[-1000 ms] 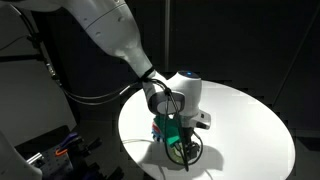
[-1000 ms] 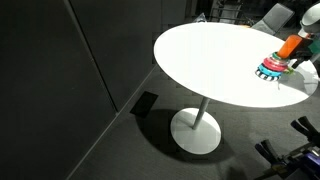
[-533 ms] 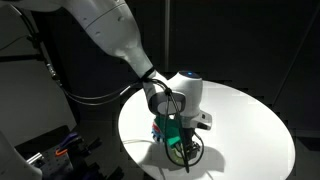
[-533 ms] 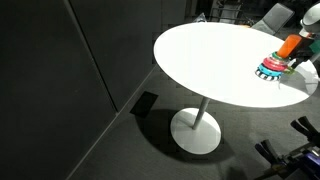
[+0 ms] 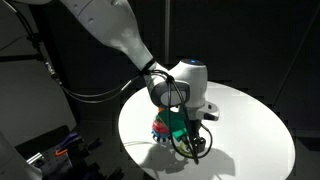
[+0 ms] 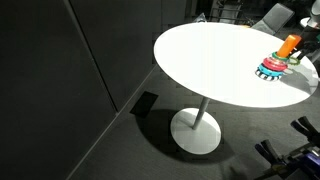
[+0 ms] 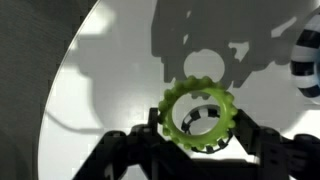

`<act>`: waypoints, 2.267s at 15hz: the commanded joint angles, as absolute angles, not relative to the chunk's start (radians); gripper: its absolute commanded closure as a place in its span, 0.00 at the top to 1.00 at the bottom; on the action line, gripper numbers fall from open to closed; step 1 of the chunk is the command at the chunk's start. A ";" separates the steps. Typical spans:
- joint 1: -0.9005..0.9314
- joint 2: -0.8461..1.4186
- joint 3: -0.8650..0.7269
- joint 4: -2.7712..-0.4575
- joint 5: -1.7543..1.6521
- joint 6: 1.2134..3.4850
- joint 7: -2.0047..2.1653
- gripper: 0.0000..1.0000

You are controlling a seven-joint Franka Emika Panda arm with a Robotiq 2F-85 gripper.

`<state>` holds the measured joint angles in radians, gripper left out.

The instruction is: Put the green ring on the stack

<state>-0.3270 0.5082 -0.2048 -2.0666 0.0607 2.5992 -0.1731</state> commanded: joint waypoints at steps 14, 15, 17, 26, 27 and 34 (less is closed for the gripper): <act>-0.250 0.216 -0.202 -2.051 -0.005 2.378 -0.163 0.49; -0.247 0.201 -0.199 -2.048 0.001 2.360 -0.171 0.49; -0.242 0.172 -0.192 -2.047 0.007 2.327 -0.180 0.49; -0.208 0.106 -0.162 -2.057 0.015 2.189 -0.220 0.49; -0.202 0.105 -0.159 -2.061 0.011 2.190 -0.214 0.49; -0.168 0.104 -0.140 -2.095 0.000 2.192 -0.210 0.49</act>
